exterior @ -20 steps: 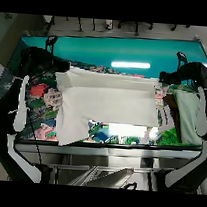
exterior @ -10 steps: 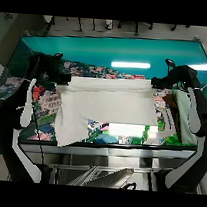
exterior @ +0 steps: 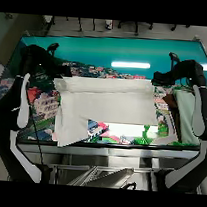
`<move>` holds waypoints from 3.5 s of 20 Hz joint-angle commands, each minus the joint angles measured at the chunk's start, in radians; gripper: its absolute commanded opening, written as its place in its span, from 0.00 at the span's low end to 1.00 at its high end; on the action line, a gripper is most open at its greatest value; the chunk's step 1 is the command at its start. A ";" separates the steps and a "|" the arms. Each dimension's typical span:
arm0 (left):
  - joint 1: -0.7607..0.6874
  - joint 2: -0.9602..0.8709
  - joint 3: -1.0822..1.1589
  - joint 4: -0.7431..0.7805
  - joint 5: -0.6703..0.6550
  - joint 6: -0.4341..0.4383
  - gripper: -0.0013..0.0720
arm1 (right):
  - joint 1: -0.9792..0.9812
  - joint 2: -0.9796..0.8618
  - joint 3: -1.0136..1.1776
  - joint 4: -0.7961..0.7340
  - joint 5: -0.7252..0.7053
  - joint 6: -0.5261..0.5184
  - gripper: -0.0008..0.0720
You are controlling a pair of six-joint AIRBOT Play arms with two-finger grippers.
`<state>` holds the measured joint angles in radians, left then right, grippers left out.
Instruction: Fold the shirts.
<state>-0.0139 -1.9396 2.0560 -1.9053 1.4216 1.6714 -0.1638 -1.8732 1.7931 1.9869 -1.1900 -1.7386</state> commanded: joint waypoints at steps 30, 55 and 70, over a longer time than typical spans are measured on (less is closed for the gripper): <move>0.225 0.763 -1.351 -0.198 -0.183 -0.005 0.05 | -0.264 0.167 -0.554 0.216 -0.192 -0.228 0.48; 0.186 1.137 -1.297 -0.070 -0.143 -0.240 0.05 | -0.124 0.178 -0.646 0.308 -0.221 -0.304 0.04; 0.185 0.903 -0.951 0.105 -0.114 -0.203 0.05 | -0.166 0.376 -0.606 0.270 -0.050 -0.203 0.04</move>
<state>0.1711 -0.9424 1.0260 -1.8080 1.3647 1.4483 -0.3477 -1.4982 1.1397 2.1544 -1.3361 -1.9285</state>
